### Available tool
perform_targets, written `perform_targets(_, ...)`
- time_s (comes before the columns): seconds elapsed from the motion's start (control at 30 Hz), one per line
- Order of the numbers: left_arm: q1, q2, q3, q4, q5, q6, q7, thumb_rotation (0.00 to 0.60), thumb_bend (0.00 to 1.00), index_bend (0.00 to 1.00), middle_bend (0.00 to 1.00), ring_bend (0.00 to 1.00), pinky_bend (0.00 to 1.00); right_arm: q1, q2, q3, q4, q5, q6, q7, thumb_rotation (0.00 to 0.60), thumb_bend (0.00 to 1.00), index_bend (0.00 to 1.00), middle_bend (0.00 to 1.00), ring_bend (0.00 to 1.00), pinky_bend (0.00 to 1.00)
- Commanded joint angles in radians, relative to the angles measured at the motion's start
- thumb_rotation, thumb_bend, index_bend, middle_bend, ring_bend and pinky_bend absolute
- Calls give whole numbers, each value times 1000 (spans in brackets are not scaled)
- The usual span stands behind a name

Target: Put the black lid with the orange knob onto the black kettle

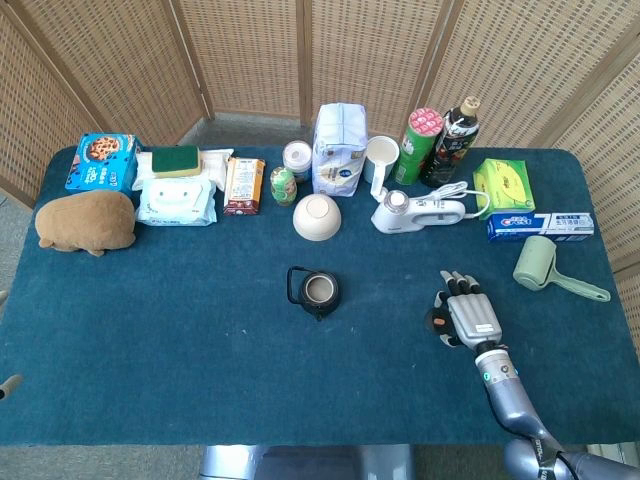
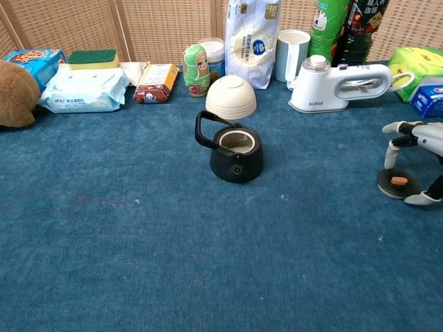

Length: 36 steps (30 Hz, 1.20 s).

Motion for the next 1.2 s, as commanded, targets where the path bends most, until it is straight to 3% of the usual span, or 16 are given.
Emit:
perform_targets(0.03,0,0,0,0,-1,0,-2,600,128,0,0,0,46,-1,5,-1,-12,-6,6,0,600,270,428,55,14,7)
perform_targets(0.5,-2,5,2,-3,1,-4,-10,600,128,0,0,0,46,11,69,19,-170,-25,36,-18,600,277,437,57,16,12)
perform_targets(0.67,0,13,5,-5,0,-6,-24,600,128,0,0,0,46,43,69,60,-243,-14,20,-2,600,276,438,57,22,28)
perform_targets(0.93,-2,22,4,-3,-6,-12,-36,600,128,0,0,0,46,114,45,117,-287,64,-20,-42,600,281,450,64,23,36)
perform_targets(1.2,-8,21,1,-7,-24,-25,-22,600,128,0,0,0,46,206,-7,160,-313,196,-23,-176,600,284,460,66,22,36)
